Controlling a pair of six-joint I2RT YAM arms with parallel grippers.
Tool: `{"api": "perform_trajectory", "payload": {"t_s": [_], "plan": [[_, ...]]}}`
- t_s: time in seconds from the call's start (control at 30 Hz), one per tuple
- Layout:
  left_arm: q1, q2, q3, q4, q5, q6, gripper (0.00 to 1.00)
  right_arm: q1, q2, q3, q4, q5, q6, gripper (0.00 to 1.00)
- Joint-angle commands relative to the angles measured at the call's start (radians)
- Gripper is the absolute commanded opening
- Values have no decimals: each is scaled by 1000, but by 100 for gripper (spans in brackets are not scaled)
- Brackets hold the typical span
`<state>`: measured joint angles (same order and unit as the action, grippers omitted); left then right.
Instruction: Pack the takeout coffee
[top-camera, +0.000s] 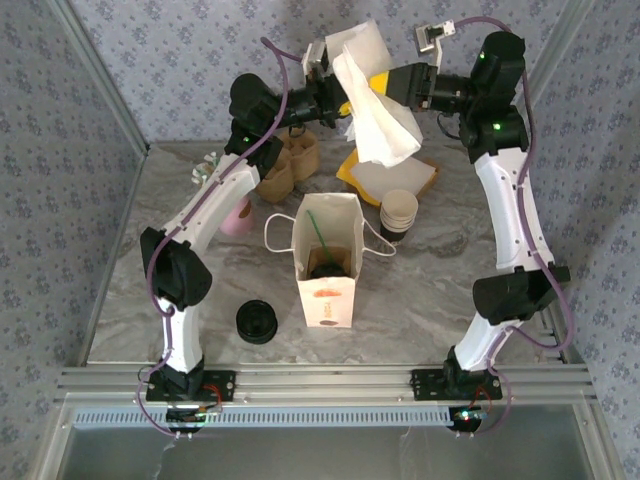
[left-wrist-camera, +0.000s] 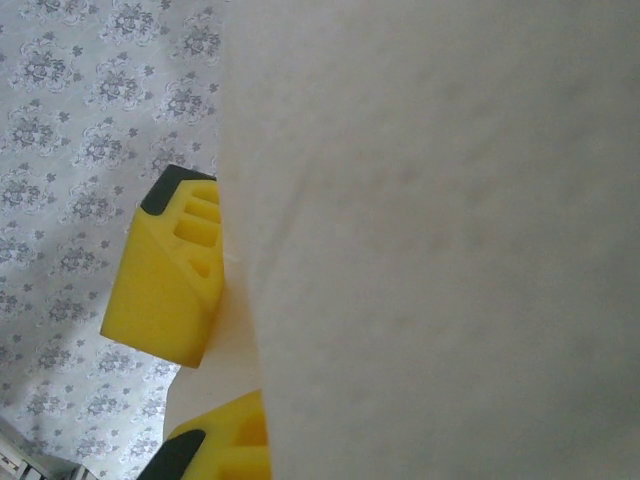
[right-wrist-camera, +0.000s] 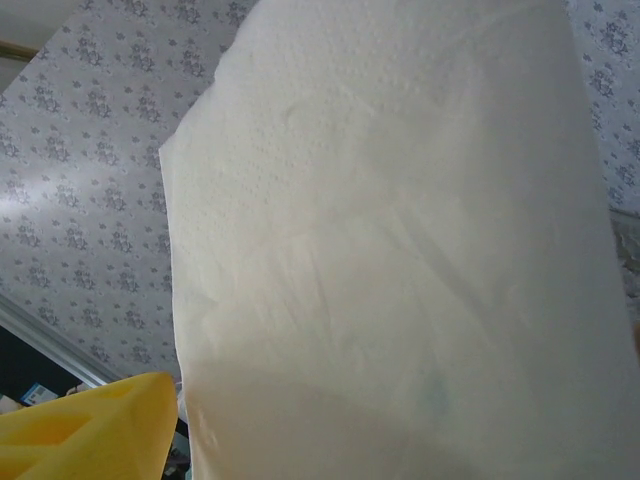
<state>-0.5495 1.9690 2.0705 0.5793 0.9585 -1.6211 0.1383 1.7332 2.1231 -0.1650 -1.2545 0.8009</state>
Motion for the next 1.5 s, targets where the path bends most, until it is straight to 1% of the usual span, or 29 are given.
{"api": "perform_trajectory", "payload": {"t_s": [0.0, 0.23, 0.5, 0.6, 0.83, 0.97, 1.1, 1.17, 1.33, 1.4, 1.47], "plan": [[11, -61, 3, 27, 19, 17, 0, 6, -40, -3, -41, -32, -44, 78], [11, -60, 3, 17, 20, 24, 0, -8, -69, -4, -53, -39, -54, 73], [11, -57, 12, 10, 17, 29, 0, -10, -88, -12, -57, -30, -55, 59], [11, -56, 14, 8, 18, 29, 0, -7, -91, -12, -57, -27, -55, 52], [10, -53, 17, 8, 15, 30, 0, -1, -93, -11, -70, -21, -63, 34], [11, -52, 26, 5, 14, 30, 0, 4, -95, -4, -125, -5, -104, 16], [11, -56, 30, -4, 13, 35, 0, 9, -96, 7, -179, 10, -143, 4], [10, -62, 28, -15, 13, 41, 5, 8, -99, 9, -193, 17, -152, 0], [19, -105, -3, -79, -3, 96, 25, 3, -117, 11, -213, 42, -164, 0], [38, -143, -38, -103, -23, 137, 30, -1, -128, 9, -234, 59, -166, 0], [69, -210, -98, -155, -66, 213, 42, -6, -141, 5, -264, 79, -208, 0]]}}
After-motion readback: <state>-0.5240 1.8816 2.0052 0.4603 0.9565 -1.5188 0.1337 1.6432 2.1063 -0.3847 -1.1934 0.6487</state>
